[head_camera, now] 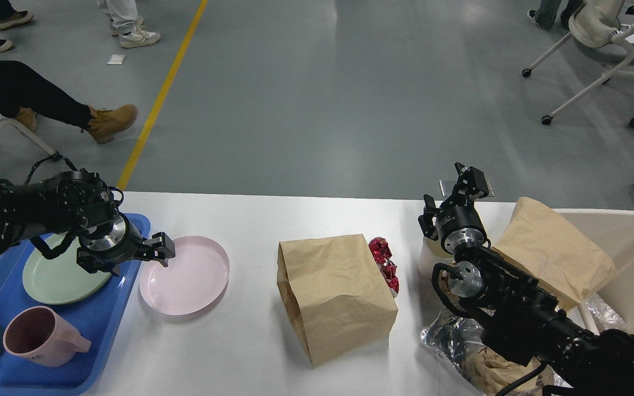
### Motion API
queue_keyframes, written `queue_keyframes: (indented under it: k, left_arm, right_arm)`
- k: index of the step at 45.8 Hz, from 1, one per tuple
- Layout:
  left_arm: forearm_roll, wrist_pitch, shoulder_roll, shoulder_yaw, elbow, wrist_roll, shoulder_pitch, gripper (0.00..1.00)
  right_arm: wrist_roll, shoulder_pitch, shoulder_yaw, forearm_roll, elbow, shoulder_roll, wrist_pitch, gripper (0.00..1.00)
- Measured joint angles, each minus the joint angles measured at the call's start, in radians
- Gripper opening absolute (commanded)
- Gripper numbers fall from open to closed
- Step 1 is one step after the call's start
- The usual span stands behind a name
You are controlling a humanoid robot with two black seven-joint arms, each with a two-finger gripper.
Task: Tidy desktop
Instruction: 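Grasp the edge of the pink plate with the left gripper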
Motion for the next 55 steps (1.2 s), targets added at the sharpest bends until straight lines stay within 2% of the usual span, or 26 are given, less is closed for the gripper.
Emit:
queue_keyframes:
  k: [20, 36, 42, 51, 55]
  left_arm:
    - [-0.003, 0.025, 0.000, -0.125, 0.024, 0.000, 0.113, 0.91]
    - [-0.006, 0.022, 0.003, -0.139, 0.024, 0.000, 0.145, 0.91]
    - [-0.006, 0.021, 0.006, -0.140, 0.023, 0.000, 0.151, 0.85]
    - [-0.006, 0.050, 0.007, -0.140, 0.025, 0.000, 0.167, 0.84]
    - [-0.006, 0.061, 0.006, -0.140, 0.025, 0.000, 0.176, 0.78]
  right_arm:
    - [0.000, 0.000, 0.000, 0.000, 0.000, 0.000, 0.000, 1.00]
    - [0.000, 0.000, 0.000, 0.000, 0.000, 0.000, 0.000, 1.00]
    - [0.000, 0.000, 0.000, 0.000, 0.000, 0.000, 0.000, 1.00]
    - [0.000, 0.000, 0.000, 0.000, 0.000, 0.000, 0.000, 1.00]
    - [0.000, 0.000, 0.000, 0.000, 0.000, 0.000, 0.000, 1.00]
